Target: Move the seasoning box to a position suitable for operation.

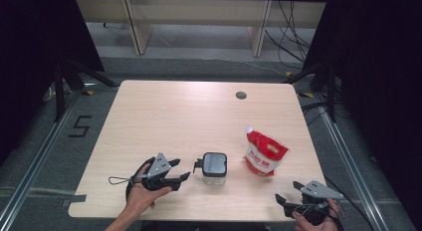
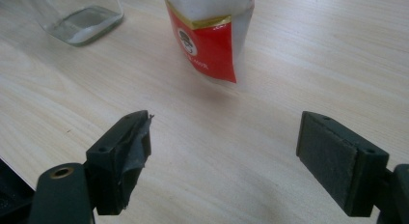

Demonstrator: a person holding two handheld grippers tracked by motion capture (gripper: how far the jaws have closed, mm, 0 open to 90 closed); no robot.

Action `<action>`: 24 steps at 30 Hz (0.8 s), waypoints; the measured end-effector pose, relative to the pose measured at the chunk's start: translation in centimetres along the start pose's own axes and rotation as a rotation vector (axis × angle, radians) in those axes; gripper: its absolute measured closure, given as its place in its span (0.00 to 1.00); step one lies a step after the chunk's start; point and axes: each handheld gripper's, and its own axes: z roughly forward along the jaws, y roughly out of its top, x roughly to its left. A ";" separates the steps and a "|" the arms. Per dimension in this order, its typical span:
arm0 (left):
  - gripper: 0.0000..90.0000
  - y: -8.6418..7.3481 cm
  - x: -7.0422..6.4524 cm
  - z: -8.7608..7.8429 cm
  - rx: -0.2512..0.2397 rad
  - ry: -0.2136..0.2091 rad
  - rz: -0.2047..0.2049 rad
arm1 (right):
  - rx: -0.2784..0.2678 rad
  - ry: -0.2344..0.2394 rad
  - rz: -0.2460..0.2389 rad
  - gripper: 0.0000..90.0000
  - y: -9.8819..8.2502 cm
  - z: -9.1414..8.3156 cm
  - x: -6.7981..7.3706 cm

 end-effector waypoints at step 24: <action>0.72 1.3 -0.2 3.1 -0.013 -0.081 0.143 | -0.014 0.029 -0.051 0.24 0.2 0.3 0.0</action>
